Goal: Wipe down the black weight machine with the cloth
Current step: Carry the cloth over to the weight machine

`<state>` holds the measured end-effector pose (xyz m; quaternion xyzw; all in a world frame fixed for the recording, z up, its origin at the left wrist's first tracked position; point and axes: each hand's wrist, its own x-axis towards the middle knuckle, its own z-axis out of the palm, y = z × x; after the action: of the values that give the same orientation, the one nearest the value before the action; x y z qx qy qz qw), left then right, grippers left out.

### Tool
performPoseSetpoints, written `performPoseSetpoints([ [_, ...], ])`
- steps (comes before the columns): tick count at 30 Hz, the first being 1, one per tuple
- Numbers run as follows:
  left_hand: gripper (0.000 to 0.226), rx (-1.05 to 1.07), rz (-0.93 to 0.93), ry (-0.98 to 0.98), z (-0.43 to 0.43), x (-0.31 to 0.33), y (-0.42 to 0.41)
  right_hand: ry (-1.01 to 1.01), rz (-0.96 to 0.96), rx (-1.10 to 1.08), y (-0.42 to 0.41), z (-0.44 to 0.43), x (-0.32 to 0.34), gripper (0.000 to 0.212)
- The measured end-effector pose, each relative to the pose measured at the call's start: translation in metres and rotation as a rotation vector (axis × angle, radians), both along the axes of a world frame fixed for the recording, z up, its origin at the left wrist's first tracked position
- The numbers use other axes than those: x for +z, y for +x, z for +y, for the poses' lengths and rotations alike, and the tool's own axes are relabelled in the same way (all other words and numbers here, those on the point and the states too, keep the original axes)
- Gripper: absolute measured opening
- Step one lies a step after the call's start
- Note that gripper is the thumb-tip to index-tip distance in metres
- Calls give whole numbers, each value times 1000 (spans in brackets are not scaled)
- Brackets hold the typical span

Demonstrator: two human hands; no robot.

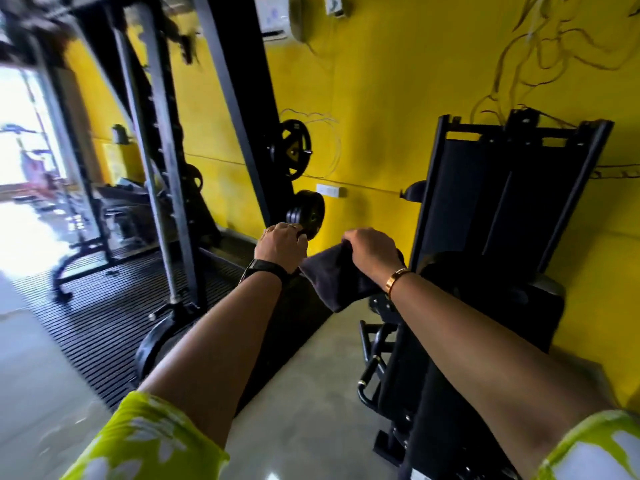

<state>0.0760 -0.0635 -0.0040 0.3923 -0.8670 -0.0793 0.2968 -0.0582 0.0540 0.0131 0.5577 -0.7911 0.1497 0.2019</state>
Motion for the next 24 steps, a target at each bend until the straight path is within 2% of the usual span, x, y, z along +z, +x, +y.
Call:
performPoseSetpoints([
  [9,38,287,-43,19,-23,-7,92,-46,136,270,53,-63,-14,32],
  [19,37,568,-32,103,-13,-40,206,-21,36,583,157,-116,-40,35],
  [24,39,633,-32,101,-15,-44,266,155,-95,659,219,-139,-46,30],
])
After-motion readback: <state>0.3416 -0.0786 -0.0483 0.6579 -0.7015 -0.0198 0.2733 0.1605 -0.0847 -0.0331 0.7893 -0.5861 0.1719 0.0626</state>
